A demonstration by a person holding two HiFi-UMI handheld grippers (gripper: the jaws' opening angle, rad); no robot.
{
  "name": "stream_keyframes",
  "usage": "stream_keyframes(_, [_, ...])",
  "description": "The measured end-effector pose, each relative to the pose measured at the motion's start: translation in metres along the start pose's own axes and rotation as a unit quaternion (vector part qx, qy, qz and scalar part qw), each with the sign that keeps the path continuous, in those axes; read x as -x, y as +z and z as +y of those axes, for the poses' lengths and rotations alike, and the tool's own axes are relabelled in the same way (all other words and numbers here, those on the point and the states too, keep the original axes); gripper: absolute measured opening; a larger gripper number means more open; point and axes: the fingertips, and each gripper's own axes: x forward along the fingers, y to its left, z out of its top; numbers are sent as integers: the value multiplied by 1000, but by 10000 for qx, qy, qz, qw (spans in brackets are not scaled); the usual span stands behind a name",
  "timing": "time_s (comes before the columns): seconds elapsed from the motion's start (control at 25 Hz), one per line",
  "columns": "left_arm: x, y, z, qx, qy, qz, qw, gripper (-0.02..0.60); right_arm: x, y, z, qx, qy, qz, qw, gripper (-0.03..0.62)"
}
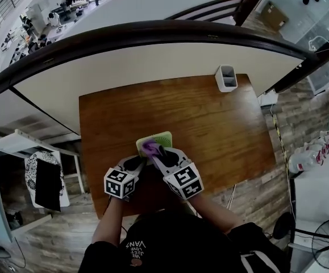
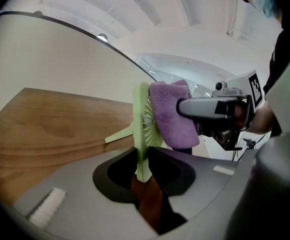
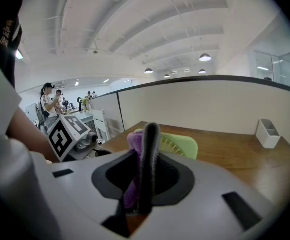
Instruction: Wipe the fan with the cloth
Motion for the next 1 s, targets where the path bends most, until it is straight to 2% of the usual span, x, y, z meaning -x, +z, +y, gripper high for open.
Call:
stream_keyframes(0.28, [-1,0,0,-35,-63,28,10000,81,30,-17,-48,-357,-686,8,9970,84])
stream_keyframes(0.64, [-1,0,-1,-12,-74,37,10000,83,55,-35,-93,-766,-1443,42,9866,84])
stream_keyframes(0.8, [-1,1,-1,-79,45,36,10000,87,57,-32,-83,-733,-1350,-32,9881,84])
stream_keyframes(1.0, [9,6,3,-19,277,-236,9993,106,46,-27,-38,-564,-828,-121,9949,84])
